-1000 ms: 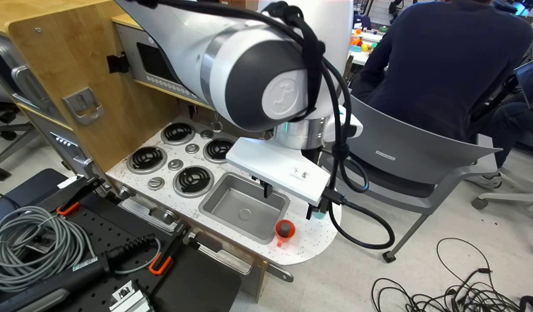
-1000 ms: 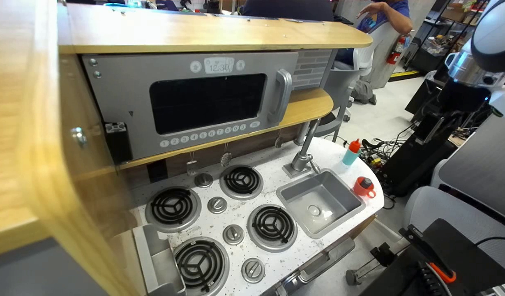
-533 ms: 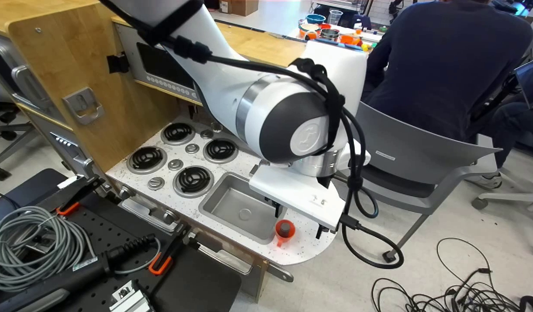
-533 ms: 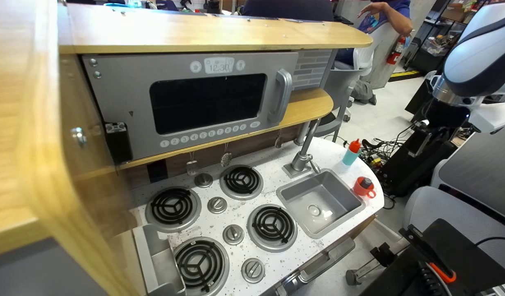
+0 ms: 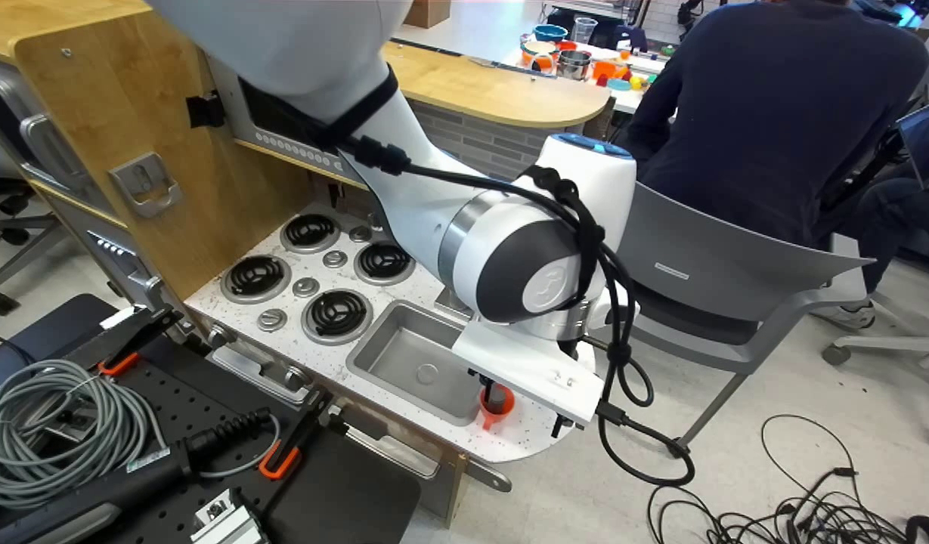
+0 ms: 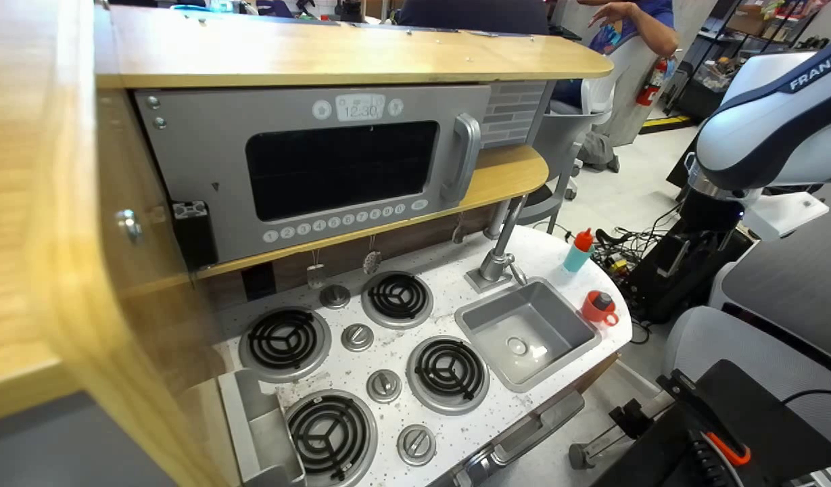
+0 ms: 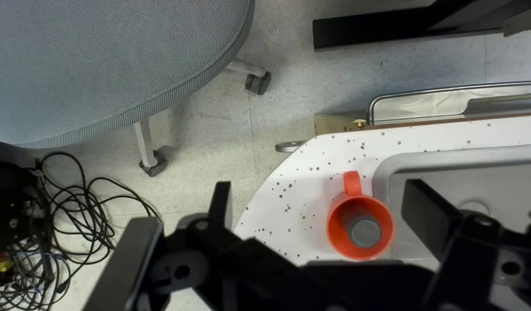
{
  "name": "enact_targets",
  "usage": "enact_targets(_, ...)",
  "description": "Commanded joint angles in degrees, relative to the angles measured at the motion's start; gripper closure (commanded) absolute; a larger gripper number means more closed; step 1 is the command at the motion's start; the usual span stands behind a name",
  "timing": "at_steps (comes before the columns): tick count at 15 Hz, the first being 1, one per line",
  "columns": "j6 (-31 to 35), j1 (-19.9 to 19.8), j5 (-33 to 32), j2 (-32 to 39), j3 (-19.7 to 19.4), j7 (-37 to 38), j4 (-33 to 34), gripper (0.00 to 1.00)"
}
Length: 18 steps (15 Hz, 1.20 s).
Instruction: Remove the grey cylinder from the orange mug and place it on the counter
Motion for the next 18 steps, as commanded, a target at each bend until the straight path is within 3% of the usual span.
enact_targets(1, 0.7, -1.3, -1.1, 5.3, 1.3, 0.1, 4.4, 0.00)
enact_targets(10, 0.4, -1.8, -0.6, 13.6, 3.6, -0.9, 11.2, 0.00)
enact_targets(18, 1.0, -1.3, -1.5, 16.7, 5.0, -3.2, 14.2, 0.00)
